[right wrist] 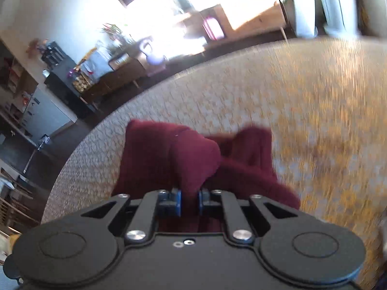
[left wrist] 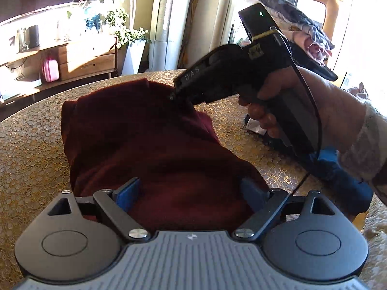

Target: Fold clothes

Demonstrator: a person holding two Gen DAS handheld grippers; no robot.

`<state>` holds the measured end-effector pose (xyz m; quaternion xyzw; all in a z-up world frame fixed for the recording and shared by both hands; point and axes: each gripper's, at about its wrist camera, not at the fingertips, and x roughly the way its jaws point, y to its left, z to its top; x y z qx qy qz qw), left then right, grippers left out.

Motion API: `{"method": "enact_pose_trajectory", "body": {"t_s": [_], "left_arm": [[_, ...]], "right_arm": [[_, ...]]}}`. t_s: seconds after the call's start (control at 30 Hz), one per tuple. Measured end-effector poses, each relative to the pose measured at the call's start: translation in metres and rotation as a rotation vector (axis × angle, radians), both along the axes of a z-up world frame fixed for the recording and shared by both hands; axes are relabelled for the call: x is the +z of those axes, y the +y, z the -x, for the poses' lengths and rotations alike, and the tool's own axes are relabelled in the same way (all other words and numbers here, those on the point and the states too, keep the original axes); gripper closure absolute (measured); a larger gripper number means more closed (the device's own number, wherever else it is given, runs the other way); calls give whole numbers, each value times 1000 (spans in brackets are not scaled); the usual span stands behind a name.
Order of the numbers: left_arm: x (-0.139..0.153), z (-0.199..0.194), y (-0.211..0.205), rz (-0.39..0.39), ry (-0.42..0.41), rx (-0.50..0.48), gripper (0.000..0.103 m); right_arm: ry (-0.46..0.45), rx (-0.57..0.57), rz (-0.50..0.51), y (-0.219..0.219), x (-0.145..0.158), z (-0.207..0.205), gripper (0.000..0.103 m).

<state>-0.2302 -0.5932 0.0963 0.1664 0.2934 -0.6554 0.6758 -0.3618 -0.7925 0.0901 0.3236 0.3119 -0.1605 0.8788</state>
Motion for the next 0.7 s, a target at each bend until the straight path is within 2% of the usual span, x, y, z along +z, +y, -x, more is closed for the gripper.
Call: {"method": "enact_pose_trajectory", "body": {"t_s": [0.07, 0.17, 0.27, 0.3, 0.37, 0.43, 0.53, 0.63, 0.7], "left_arm": [[1, 10, -2, 21, -43, -16, 14], [-6, 24, -12, 14, -114, -54, 14], [-19, 34, -22, -18, -148, -99, 13], [-23, 38, -23, -27, -178, -110, 11], [-30, 45, -23, -33, -227, -125, 9], [-32, 45, -20, -18, -227, -120, 9], [-33, 47, -17, -1, -227, -113, 8], [-37, 55, -18, -7, -250, -118, 0], [-41, 60, -17, -12, -286, -124, 0]], "right_arm": [[-32, 12, 44, -3, 17, 0, 0], [11, 1, 60, -11, 8, -1, 0], [77, -34, -18, -24, -31, 8, 0], [61, -35, -49, -26, -40, 14, 0], [-10, -47, -88, -25, -37, 31, 0], [-40, -78, -94, -23, -24, 50, 0], [-2, -171, -115, -22, -22, 73, 0], [29, -205, -240, -23, -44, 81, 0], [-13, -220, -291, -18, -47, 81, 0]]}}
